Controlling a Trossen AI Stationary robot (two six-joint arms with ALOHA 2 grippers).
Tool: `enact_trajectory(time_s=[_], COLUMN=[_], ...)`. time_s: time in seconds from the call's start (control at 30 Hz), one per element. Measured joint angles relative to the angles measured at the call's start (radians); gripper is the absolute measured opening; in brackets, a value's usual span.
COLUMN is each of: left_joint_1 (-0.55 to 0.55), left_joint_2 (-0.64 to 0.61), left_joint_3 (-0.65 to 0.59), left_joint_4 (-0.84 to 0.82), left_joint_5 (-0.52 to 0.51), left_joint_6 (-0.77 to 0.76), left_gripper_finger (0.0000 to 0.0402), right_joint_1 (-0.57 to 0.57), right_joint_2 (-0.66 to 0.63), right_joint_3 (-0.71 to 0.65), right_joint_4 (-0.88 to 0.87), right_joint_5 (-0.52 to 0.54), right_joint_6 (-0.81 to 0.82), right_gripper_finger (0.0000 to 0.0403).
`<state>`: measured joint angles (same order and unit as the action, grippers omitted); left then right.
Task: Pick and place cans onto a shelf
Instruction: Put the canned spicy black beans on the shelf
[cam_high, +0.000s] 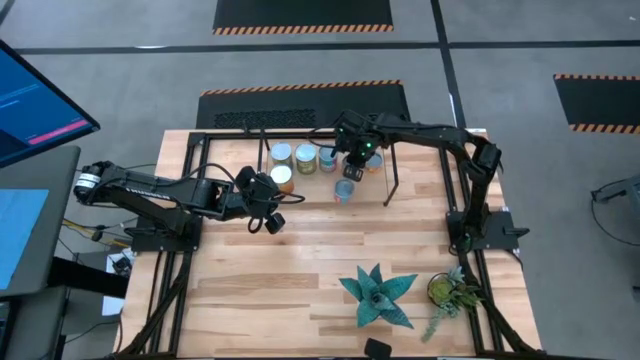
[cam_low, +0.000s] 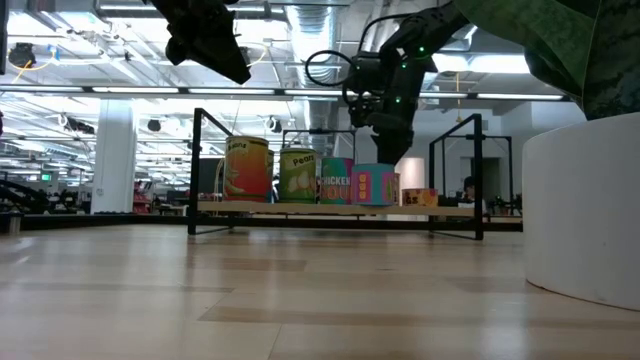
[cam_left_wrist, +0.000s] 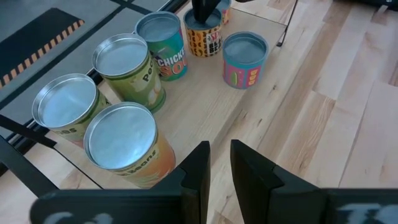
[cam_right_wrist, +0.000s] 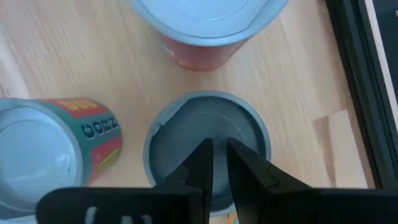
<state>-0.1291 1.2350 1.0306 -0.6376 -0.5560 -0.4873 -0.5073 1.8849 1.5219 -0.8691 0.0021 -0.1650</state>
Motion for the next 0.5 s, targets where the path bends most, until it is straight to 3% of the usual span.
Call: enact_trajectory(time_s=[0.5], left_joint_1=[0.0], left_joint_2=[0.0], left_joint_3=[0.0], left_joint_4=[0.0], left_joint_5=[0.0], left_joint_6=[-0.005], left_gripper_finger=[0.0052], right_joint_1=[-0.022], right_joint_2=[-0.005], right_joint_3=[0.01], right_joint_4=[0.028], right_joint_5=[0.0], right_joint_6=[0.019], right_gripper_finger=[0.007])
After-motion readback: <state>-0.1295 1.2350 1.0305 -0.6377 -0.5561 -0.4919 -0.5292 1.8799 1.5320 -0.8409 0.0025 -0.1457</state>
